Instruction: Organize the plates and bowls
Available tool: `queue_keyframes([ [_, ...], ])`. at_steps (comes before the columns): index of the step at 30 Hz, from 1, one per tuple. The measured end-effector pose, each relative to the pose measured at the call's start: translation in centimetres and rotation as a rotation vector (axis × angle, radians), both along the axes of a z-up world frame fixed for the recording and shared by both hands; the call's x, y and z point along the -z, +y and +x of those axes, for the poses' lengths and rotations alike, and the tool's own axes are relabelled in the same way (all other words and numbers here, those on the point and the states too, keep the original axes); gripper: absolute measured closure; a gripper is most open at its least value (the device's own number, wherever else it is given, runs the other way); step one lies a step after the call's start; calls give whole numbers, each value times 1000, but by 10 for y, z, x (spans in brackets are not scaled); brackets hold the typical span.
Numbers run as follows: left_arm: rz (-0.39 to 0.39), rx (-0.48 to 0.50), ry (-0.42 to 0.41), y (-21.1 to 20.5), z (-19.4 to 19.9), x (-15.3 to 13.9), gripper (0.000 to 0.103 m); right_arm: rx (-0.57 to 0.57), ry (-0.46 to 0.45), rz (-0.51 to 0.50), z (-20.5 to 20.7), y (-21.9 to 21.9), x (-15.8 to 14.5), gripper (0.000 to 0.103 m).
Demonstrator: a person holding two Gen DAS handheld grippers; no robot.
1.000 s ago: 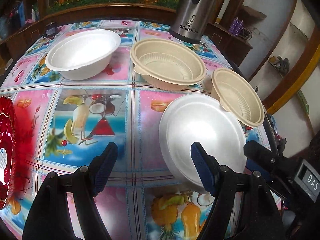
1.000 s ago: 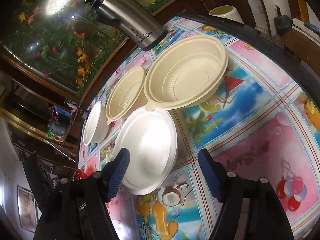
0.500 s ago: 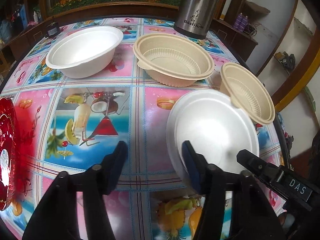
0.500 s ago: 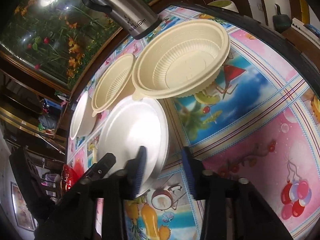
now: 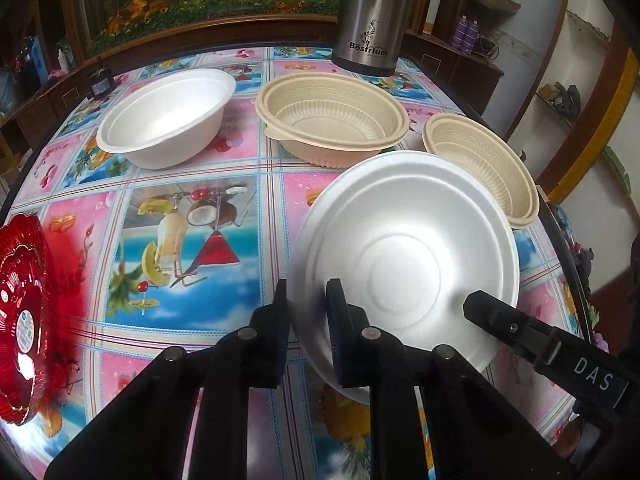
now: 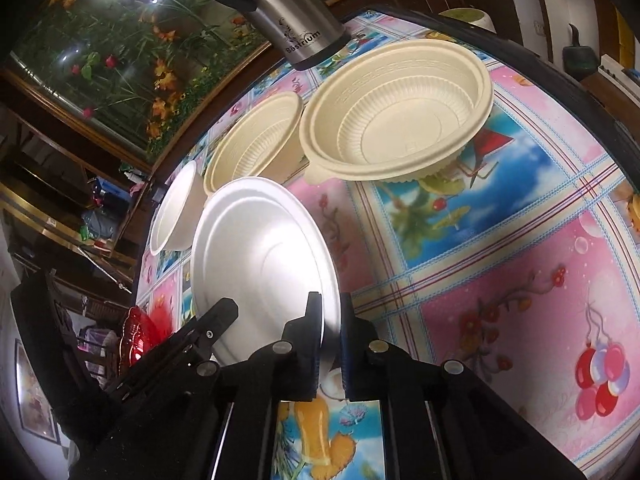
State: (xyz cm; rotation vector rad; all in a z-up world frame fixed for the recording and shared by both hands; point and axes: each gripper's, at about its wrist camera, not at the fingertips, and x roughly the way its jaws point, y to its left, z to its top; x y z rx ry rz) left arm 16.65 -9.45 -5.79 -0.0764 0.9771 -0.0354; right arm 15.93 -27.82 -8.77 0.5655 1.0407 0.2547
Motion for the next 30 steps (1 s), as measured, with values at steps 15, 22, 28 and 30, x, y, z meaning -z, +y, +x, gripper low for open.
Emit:
queue_keyframes([
  [15, 5, -29, -57, 19, -32, -22, 89, -37, -69, -4, -29, 15, -25, 95],
  [22, -1, -57, -76, 35, -45, -28, 89, -69, -94, -13, -39, 29, -34, 95],
  [28, -8, -90, -96, 53, -57, -34, 89, -103, -114, -20, -45, 45, -42, 95],
  [30, -11, -103, -100, 60, -62, -35, 88, -116, -120, -21, -48, 51, -44, 95],
])
